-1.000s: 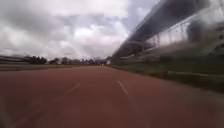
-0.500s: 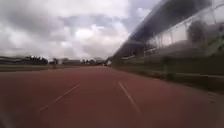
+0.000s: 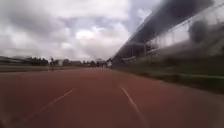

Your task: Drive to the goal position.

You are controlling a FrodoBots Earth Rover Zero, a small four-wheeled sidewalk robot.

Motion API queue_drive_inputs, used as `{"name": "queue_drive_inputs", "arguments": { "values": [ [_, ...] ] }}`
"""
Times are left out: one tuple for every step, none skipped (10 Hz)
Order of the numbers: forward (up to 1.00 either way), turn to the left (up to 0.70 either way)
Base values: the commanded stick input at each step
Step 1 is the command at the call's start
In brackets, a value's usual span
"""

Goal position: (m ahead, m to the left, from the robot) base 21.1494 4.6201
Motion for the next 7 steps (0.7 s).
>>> {"name": "queue_drive_inputs", "arguments": {
  "values": [
    [0.7, 0.01],
    [0.7, 0.01],
    [0.7, 0.01],
    [0.7, 0.01],
    [0.7, 0.01],
    [0.7, 0.01],
    [0.7, 0.01]
  ]
}}
